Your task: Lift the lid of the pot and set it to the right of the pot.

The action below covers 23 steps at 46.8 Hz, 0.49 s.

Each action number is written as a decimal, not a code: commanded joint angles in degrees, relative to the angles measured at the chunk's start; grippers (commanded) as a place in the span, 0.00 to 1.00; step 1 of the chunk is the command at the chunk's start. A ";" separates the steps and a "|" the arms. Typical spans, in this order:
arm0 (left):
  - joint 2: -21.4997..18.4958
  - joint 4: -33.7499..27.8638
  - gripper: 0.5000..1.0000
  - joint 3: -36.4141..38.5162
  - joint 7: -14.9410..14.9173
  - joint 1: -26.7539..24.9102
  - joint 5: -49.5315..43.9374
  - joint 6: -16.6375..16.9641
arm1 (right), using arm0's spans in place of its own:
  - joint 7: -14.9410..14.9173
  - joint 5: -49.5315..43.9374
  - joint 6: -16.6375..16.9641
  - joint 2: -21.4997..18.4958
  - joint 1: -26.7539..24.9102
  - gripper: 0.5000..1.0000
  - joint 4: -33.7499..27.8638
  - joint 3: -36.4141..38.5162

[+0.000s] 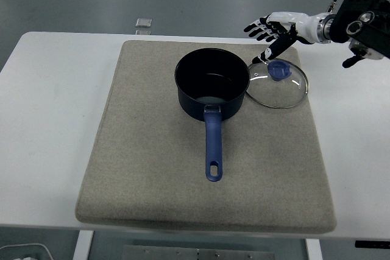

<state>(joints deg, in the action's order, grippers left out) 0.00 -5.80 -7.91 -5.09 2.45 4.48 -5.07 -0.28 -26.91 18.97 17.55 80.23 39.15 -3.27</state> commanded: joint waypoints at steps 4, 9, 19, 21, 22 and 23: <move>0.00 0.00 1.00 0.00 -0.01 0.01 0.01 0.06 | 0.02 5.81 -0.51 -0.32 -3.41 0.79 -1.09 5.37; 0.00 0.00 1.00 0.00 -0.01 0.01 0.01 0.06 | 0.02 8.36 -0.60 -0.68 -5.34 0.79 -2.15 8.97; 0.00 0.00 1.00 0.00 -0.01 0.01 0.01 0.06 | 0.10 14.60 -0.33 -0.77 -8.51 0.79 -3.99 14.87; 0.00 0.00 1.00 0.00 -0.01 0.01 0.01 0.06 | 0.10 17.14 -0.25 -0.77 -9.04 0.79 -4.26 15.57; 0.00 0.00 1.00 0.00 -0.01 0.01 0.01 -0.02 | 0.19 18.72 -0.24 -0.77 -9.21 0.79 -4.43 15.83; 0.00 0.00 1.00 0.00 -0.01 0.01 0.01 -0.03 | 0.19 20.39 -0.16 -0.77 -9.39 0.79 -4.61 16.01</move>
<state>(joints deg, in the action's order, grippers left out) 0.00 -5.80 -7.91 -5.10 2.46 4.48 -5.02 -0.20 -10.90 18.62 16.79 71.45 35.02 11.95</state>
